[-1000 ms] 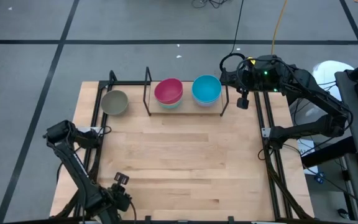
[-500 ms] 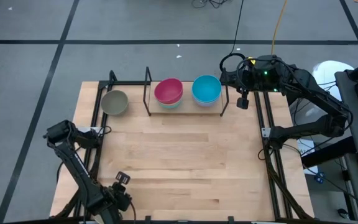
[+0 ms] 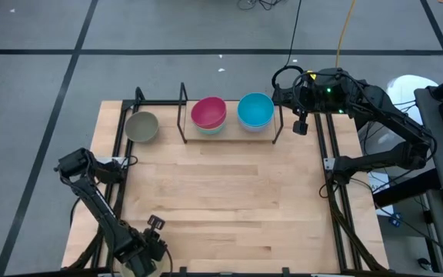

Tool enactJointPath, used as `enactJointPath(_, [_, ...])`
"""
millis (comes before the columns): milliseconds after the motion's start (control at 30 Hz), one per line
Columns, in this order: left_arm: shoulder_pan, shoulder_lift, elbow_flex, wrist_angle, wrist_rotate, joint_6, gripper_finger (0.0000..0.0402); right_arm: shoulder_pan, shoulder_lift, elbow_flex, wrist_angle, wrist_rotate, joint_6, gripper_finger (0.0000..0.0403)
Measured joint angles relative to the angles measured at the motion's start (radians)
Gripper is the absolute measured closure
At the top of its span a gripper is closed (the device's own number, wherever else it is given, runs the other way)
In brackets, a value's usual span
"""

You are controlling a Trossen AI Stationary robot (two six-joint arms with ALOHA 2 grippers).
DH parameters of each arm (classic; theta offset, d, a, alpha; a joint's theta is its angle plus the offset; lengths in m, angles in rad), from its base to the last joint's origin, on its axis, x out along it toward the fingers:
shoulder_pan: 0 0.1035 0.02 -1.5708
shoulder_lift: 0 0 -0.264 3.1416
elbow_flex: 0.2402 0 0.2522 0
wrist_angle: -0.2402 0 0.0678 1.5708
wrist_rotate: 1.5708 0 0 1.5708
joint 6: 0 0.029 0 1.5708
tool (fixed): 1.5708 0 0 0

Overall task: Place and stack bowls onto a shelf
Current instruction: Stack the brown bowl on top of the red bowl on the shelf

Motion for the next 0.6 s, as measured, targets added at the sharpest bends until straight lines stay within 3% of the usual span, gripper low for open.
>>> enactJointPath(200, [0.024, 0.000, -0.024, -0.031, 0.044, -0.083, 0.0327, 0.000, 0.000, 0.000, 0.000, 0.000, 0.001, 0.0403])
enactJointPath(367, [0.066, -0.005, -0.031, -0.021, 0.127, -0.145, 0.0383, 0.000, 0.000, 0.000, 0.000, 0.000, 0.001, 0.0403])
enactJointPath(600, [0.112, -0.005, -0.031, -0.026, 0.137, -0.222, 0.0386, 0.000, 0.000, 0.000, 0.000, 0.000, 0.001, 0.0403])
